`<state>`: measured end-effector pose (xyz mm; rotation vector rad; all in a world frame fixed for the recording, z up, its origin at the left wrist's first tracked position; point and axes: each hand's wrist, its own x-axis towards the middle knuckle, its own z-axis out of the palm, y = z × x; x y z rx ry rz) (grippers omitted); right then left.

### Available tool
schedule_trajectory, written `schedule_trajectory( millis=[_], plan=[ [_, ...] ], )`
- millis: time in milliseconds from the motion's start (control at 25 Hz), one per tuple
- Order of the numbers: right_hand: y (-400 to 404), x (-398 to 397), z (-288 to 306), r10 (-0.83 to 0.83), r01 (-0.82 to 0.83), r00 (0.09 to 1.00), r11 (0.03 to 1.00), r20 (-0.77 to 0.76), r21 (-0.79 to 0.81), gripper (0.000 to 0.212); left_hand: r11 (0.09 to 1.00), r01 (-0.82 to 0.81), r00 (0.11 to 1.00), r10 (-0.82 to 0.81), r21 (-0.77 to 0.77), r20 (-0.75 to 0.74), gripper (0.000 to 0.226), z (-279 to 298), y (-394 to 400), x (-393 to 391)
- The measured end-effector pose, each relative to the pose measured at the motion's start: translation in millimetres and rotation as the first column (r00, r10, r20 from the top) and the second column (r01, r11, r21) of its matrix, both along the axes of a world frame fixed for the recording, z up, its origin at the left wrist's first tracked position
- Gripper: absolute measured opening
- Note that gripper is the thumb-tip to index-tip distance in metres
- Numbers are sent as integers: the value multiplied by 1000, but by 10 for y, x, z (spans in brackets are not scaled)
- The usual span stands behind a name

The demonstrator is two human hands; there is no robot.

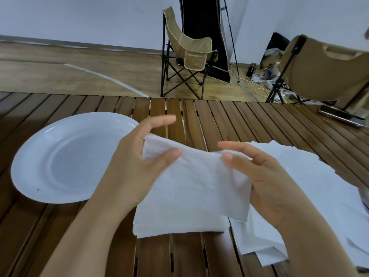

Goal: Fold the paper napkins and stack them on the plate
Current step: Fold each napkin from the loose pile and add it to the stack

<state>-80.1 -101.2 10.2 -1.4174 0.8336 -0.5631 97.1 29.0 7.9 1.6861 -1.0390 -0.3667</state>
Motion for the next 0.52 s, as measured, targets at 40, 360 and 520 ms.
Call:
schedule_trajectory(
  millis=[40, 360, 520],
  plan=[
    [3, 10, -9, 11, -12, 1000, 1000, -20, -27, 32, 999, -35, 999, 35, -9, 20, 34, -14, 8, 21],
    [-31, 62, -135, -185, 113, 966, 932, -181, -345, 5, 977, -186, 976, 172, 103, 131, 19, -129, 101, 154],
    [-12, 80, -116, -216, 76, 932, 902, -291, -426, 21, 952, -254, 940, 201, 172, 277, 12, -167, 82, 140]
  ],
)
